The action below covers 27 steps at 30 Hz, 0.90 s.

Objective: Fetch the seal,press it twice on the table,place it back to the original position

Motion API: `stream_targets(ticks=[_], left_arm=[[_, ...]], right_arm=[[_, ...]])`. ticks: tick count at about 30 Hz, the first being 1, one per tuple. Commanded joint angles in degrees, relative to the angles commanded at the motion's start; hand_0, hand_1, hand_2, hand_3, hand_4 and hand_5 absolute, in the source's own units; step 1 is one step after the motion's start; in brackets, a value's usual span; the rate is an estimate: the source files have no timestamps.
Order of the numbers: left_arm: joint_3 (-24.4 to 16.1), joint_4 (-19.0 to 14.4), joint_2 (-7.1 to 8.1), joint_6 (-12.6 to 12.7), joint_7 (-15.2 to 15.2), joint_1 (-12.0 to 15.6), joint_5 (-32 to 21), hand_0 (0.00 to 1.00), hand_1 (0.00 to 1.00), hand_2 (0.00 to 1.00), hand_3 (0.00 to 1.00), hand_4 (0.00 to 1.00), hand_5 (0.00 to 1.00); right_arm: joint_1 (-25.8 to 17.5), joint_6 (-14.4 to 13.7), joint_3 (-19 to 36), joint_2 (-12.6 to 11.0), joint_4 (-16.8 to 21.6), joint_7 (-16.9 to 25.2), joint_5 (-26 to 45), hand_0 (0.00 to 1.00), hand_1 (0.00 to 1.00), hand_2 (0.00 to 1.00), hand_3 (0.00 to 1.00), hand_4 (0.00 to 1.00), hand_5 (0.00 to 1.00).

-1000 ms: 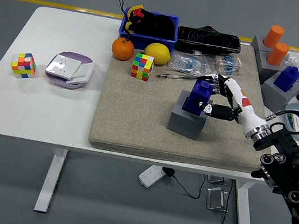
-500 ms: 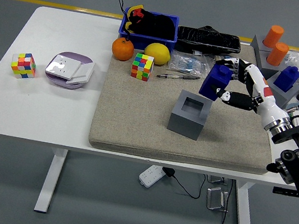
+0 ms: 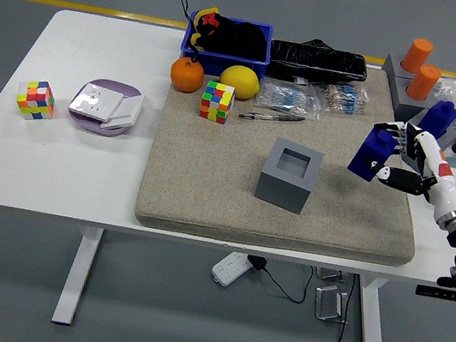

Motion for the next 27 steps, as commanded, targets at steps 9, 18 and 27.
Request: stream_targets(ticks=[9,18,27], left_arm=[[-0.3,-0.1,-0.10,0.0,0.0,-0.1,0.3,0.812,0.813,0.785,0.833,0.787,0.414],[-0.1,0.0,-0.11,0.0,0.0,0.0,0.1,0.812,0.812,0.786,0.834,0.786,0.413],[-0.1,0.0,-0.18,-0.1,0.0,0.0,0.1,0.812,0.812,0.786,0.834,0.786,0.413]], right_arm=[[0.0,-0.7,-2.7,0.5,-4.4,0.8,0.5,0.455,0.365,0.383,0.416,0.669,0.002],[0.3,-1.0,-4.8,0.9,-7.9,1.3,0.8,0.454,0.365,0.383,0.412,0.664,0.002],[0.2,-1.2,-5.9,0.8,-9.0,1.4,1.2,0.454,0.365,0.381,0.412,0.665,0.002]])
